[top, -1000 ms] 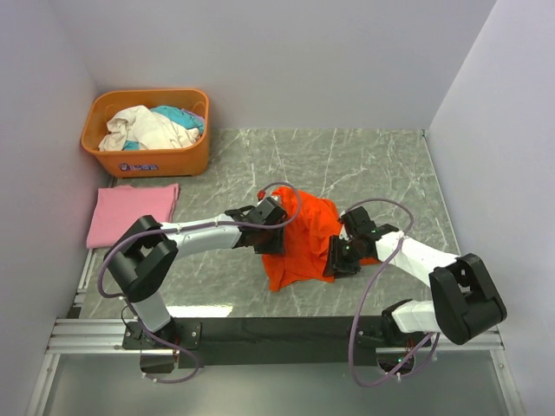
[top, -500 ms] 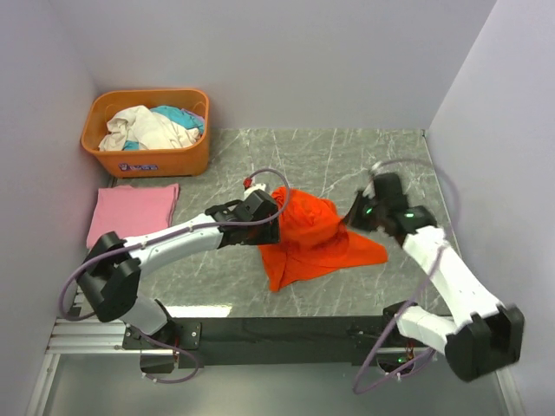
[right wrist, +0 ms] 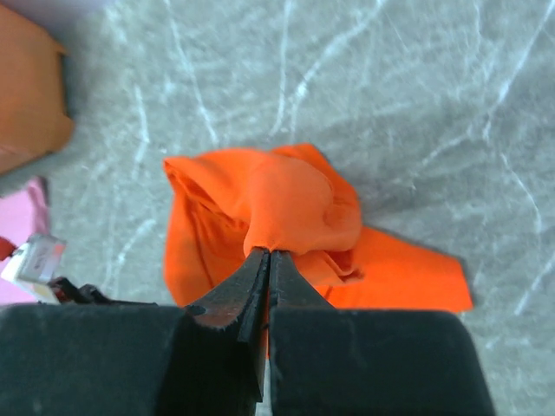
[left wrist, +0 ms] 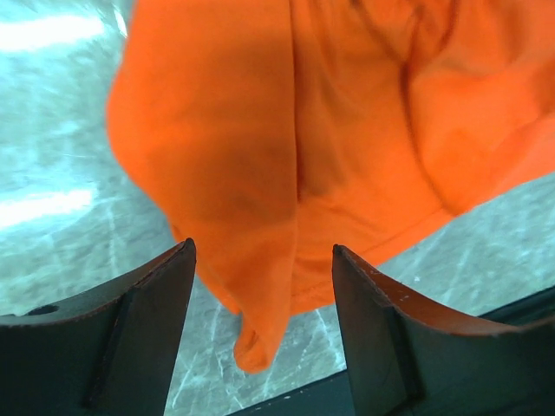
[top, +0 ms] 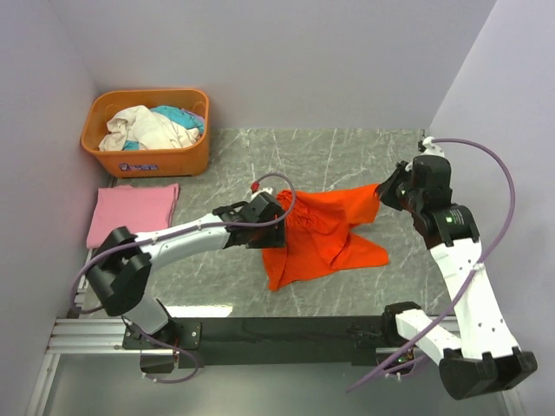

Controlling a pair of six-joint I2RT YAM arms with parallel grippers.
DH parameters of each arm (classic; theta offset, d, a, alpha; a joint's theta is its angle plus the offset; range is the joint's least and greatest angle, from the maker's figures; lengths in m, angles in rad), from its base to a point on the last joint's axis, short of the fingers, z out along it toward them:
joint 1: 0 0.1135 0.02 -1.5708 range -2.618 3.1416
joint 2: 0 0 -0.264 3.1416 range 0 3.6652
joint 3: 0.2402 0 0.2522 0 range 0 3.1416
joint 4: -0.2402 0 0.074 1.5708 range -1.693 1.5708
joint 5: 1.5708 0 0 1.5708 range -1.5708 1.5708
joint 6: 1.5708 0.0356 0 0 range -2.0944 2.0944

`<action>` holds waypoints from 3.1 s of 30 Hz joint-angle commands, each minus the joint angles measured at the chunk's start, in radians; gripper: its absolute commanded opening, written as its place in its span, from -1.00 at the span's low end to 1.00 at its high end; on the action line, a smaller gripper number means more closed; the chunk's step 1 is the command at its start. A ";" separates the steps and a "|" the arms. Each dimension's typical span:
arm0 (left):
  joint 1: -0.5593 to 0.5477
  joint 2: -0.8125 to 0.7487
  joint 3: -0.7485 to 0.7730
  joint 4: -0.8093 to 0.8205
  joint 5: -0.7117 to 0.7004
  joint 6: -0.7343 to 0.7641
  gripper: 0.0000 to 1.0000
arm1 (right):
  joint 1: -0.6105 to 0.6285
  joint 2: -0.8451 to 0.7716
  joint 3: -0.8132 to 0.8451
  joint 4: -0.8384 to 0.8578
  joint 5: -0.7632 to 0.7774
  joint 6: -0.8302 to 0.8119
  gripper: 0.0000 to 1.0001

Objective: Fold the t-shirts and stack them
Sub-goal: Flatten out the T-shirt at the center of the board.

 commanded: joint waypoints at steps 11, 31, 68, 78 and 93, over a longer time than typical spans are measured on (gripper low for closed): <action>-0.027 0.225 0.076 -0.021 0.033 0.012 -0.12 | -0.021 0.018 0.062 -0.017 0.016 -0.046 -1.00; 0.195 0.100 0.461 -0.151 -0.457 0.713 -0.68 | -0.052 -0.099 0.109 -0.106 0.130 -0.087 -1.00; -0.006 -0.079 -0.177 -0.268 -0.029 -0.197 0.29 | -0.052 -0.080 -0.145 -0.024 -0.064 -0.072 -1.00; -0.006 0.013 -0.166 -0.259 -0.013 -0.186 0.05 | -0.052 -0.080 -0.158 -0.022 -0.053 -0.077 -1.00; -0.009 0.061 -0.171 -0.264 0.011 -0.184 -0.97 | -0.052 -0.067 -0.167 -0.011 -0.033 -0.057 -1.00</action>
